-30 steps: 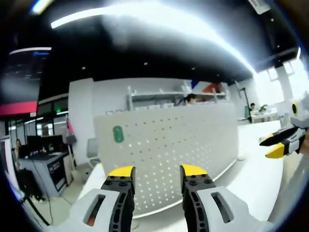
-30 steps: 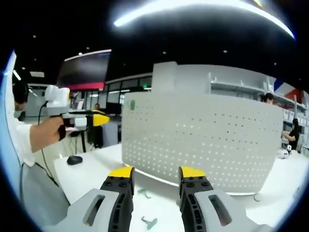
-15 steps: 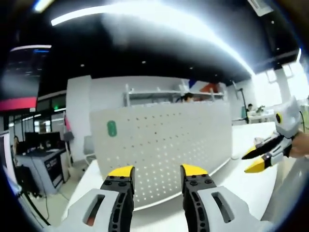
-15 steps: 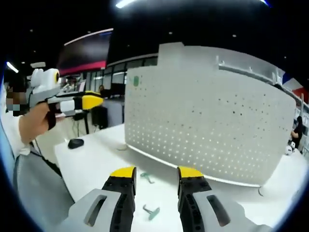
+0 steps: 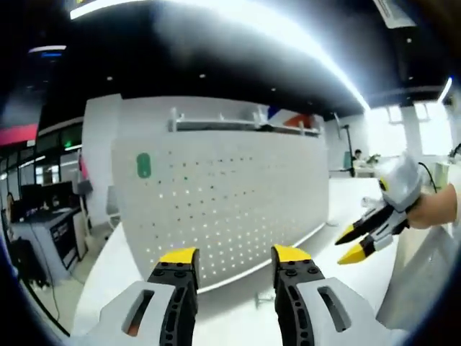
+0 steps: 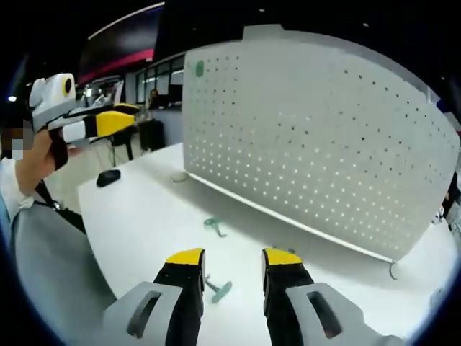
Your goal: Insert the hook assembly into the mounting plate slot until the hook locks in place.
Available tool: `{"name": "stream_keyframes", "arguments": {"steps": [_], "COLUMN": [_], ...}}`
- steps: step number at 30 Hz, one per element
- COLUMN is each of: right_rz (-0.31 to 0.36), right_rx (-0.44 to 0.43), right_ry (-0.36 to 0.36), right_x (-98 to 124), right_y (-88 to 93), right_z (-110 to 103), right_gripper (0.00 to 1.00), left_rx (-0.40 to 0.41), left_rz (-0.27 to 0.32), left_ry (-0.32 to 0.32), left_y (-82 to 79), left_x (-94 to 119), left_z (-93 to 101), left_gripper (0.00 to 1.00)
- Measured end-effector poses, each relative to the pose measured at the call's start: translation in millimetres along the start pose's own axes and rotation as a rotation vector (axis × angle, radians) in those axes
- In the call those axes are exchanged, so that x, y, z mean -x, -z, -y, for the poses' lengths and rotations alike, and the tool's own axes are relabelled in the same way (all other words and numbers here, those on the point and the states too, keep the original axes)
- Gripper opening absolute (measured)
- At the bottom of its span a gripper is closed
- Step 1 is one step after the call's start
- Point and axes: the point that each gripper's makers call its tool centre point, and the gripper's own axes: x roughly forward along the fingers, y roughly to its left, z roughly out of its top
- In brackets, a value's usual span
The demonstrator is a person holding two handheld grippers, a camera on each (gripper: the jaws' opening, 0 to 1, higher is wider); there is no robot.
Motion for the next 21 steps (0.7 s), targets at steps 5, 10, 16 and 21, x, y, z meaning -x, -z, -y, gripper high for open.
{"name": "stream_keyframes", "arguments": {"steps": [5, 10, 16, 21], "right_rz": [-0.079, -0.128, -0.183, -0.231], "right_rx": [0.004, -0.009, -0.013, -0.018], "right_ry": [-0.036, -0.049, -0.062, -0.079], "right_x": [-13, -22, -32, -40], "right_y": [16.9, 31.3, 43.7, 54.2], "right_z": [-4, -5, -7, -9], "right_gripper": [0.29, 0.27, 0.23, 0.18], "left_rx": [0.001, 0.001, -0.003, -0.013], "left_rz": [-0.009, -0.013, -0.025, -0.028], "left_ry": [0.025, 0.033, 0.051, 0.057], "left_y": [3.5, 6.1, 9.5, 10.8], "left_x": [-1, -2, -3, -4], "left_z": [5.1, 6.0, 10.3, 11.6], "left_gripper": [0.41, 0.41, 0.4, 0.4]}}
